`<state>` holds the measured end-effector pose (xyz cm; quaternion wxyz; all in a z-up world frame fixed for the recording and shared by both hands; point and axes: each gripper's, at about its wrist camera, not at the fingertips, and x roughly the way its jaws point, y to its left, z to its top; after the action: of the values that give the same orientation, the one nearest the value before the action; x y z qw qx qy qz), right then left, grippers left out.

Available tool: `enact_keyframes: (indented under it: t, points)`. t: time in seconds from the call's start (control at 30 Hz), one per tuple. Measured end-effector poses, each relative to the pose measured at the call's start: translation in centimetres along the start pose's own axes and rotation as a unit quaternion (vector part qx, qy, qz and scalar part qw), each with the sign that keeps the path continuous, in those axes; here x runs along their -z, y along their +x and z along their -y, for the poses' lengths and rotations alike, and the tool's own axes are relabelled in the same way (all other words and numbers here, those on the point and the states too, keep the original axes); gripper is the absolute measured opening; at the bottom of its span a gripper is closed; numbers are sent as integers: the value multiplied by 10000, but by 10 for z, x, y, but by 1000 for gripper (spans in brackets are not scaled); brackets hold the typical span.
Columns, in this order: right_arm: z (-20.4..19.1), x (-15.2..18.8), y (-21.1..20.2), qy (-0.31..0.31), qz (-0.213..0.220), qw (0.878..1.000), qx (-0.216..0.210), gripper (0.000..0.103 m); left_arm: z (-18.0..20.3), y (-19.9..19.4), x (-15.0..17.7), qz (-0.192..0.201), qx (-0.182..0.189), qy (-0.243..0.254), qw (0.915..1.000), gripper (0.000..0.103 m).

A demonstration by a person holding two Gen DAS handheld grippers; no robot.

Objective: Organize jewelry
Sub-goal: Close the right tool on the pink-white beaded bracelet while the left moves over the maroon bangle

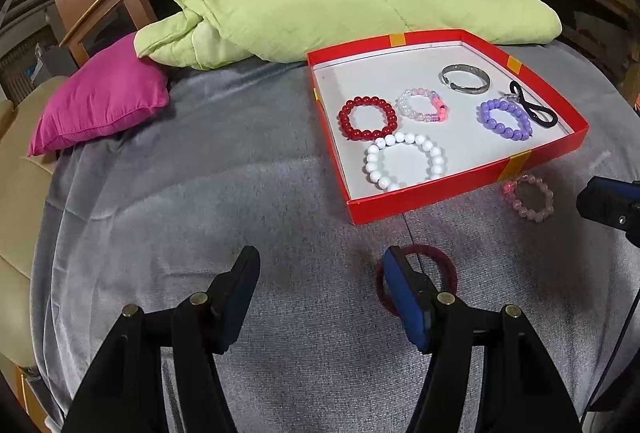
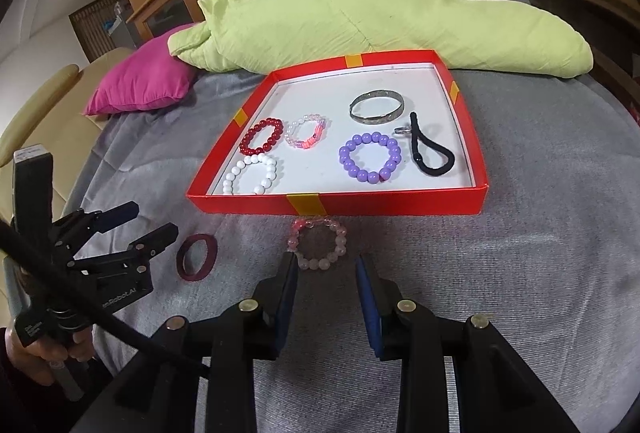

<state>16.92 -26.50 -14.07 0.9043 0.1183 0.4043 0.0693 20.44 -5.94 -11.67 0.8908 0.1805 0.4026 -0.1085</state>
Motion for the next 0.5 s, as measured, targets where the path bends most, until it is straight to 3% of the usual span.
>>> enact_keyframes:
  t: [0.5]
  points:
    - [-3, 2, 17, 43, -167, 9998, 103, 33, -6, 3, 0, -137, 52, -95, 9998, 65]
